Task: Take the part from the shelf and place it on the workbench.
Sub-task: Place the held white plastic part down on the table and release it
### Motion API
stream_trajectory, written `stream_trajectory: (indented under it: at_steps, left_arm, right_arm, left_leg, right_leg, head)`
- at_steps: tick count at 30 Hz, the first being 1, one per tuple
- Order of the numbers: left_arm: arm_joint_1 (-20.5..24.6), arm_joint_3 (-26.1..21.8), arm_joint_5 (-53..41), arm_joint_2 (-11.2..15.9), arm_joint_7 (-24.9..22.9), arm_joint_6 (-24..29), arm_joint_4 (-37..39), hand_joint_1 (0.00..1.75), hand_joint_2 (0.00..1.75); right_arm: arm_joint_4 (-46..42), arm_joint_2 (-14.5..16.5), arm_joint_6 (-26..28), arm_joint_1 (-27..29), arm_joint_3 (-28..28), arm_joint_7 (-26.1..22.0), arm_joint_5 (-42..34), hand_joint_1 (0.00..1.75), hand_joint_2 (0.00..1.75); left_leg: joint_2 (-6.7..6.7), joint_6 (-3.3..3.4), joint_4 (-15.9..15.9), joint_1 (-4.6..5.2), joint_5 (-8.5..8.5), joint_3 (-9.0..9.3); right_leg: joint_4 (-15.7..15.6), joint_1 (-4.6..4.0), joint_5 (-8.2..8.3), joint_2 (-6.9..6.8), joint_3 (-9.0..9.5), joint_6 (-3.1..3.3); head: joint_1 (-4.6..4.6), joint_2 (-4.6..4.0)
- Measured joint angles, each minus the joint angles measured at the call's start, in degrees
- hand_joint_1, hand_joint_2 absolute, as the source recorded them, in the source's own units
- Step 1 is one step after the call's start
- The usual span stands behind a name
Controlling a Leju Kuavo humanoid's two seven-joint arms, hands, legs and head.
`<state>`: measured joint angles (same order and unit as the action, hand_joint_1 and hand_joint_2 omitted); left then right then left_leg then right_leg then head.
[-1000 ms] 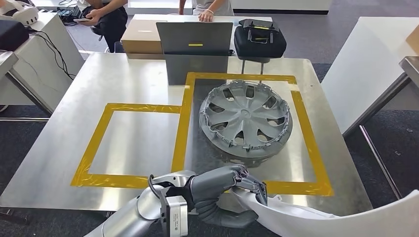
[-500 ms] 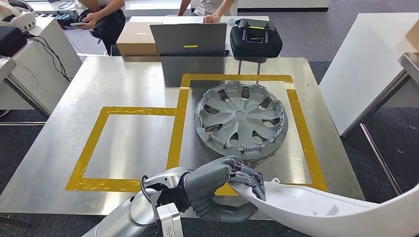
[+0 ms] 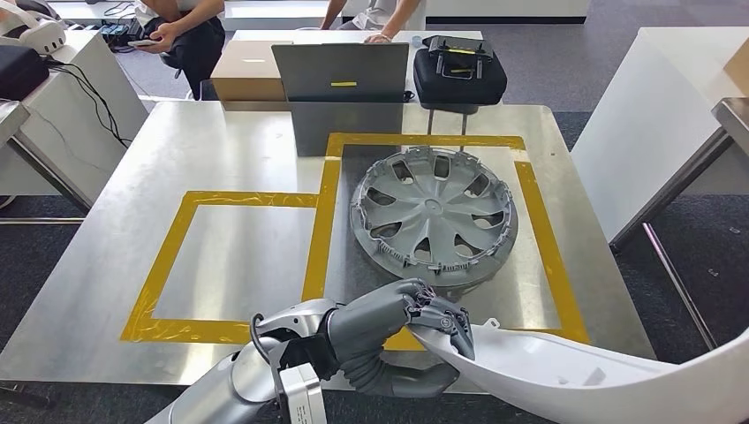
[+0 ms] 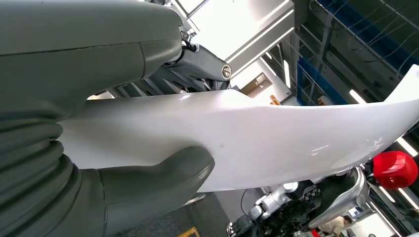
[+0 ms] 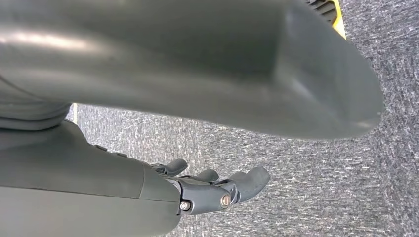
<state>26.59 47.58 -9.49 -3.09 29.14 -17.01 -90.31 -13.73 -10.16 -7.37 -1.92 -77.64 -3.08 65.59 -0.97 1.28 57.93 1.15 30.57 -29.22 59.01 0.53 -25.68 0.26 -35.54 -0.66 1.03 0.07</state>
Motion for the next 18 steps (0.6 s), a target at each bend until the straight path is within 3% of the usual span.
stream_trajectory:
  at_steps: [4,10,15,18]
  left_arm:
    - [-0.6,-0.8,-7.81,1.4,-1.67,6.92,-1.16,1.75,1.75]
    - [-3.38,-7.83,-29.06,7.14,-0.83,23.7,3.51,1.75,1.75]
    - [-4.48,-20.57,-41.59,13.19,-6.78,43.93,18.67,1.75,1.75]
    - [-3.42,-32.17,-38.93,17.63,0.65,51.05,31.8,1.75,1.75]
  right_arm:
    - [0.0,0.14,0.02,0.01,-0.06,-0.08,0.2,0.0,0.0]
    - [0.0,0.83,0.63,0.0,-1.05,-0.32,0.5,0.0,0.0]
    - [0.0,1.28,0.69,-0.05,-1.38,-0.83,1.23,0.0,0.0]
    - [0.0,1.57,0.7,0.28,-1.37,-0.99,1.95,0.0,0.0]
  left_leg:
    - [0.01,0.03,0.0,0.0,0.02,0.01]
    - [0.07,-0.01,-0.04,-0.03,-0.01,0.08]
    - [0.38,-0.26,-0.09,-0.18,-0.08,0.12]
    - [0.8,-0.44,-0.11,-0.29,-0.04,0.24]
  right_leg:
    - [-0.03,0.0,0.01,0.0,0.02,-0.01]
    - [-0.01,-0.05,0.01,0.03,0.04,0.0]
    - [0.06,-0.06,0.08,0.34,0.06,0.18]
    - [0.08,-0.18,0.14,0.82,-0.04,0.36]
  head:
    - [0.0,0.0]
    - [0.0,0.0]
    - [-0.02,0.0]
    - [0.15,0.0]
